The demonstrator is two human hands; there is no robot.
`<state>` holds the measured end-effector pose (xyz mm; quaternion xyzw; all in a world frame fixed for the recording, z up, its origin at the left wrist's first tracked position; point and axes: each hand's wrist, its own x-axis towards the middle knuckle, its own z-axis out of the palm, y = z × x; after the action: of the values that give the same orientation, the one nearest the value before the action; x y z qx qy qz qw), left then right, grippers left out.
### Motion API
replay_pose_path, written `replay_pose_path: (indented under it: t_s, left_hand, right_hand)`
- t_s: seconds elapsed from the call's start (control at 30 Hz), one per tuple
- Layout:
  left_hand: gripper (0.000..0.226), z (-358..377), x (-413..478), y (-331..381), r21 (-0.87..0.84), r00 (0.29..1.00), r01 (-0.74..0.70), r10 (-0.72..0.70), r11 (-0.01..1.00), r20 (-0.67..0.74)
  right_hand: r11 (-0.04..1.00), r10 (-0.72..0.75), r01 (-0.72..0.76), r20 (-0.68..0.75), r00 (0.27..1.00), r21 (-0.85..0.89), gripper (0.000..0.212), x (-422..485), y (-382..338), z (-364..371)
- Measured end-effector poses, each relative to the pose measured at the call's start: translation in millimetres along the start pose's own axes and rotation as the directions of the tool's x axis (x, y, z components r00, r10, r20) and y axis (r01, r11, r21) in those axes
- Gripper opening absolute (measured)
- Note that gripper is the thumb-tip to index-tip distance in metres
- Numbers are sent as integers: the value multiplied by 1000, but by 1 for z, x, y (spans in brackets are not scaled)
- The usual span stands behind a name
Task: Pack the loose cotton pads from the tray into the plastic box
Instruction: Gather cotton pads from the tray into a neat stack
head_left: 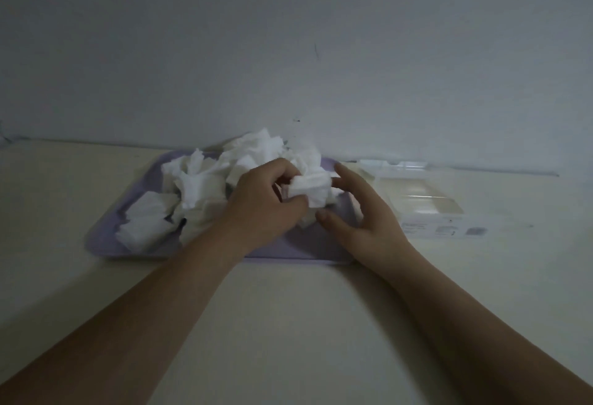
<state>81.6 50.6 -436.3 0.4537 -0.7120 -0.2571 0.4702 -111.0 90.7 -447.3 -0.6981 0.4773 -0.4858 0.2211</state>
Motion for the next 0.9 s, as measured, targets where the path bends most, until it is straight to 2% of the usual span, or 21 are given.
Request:
replay_pose_path:
  t_s: [0.1, 0.2, 0.27, 0.37, 0.57, 0.9]
  left_hand:
    - [22, 8, -7, 5, -91, 986, -38, 53, 995, 160]
    - [26, 13, -14, 1, -83, 987, -1, 14, 997, 160]
    - [23, 15, -15, -2, -93, 989, 53, -40, 994, 141]
    - [18, 17, -13, -6, -108, 988, 129, -119, 986, 96]
    - [17, 14, -14, -3, -116, 977, 212, -207, 970, 58]
    - [13, 14, -18, 11, -179, 985, 165, -153, 970, 81]
  right_hand:
    - [999, 27, -27, -24, 999, 30, 54, 1, 2, -1]
    - [998, 66, -66, 15, 998, -7, 35, 1, 6, -2]
    - [996, 93, -93, -6, 996, 4, 32, 1, 8, -1]
    - [989, 145, -145, -40, 989, 17, 40, 4, 11, 0]
    - [977, 209, -209, -8, 978, 28, 57, 4, 14, 2]
    - [975, 221, -222, 51, 974, 13, 55, 1, 10, 2]
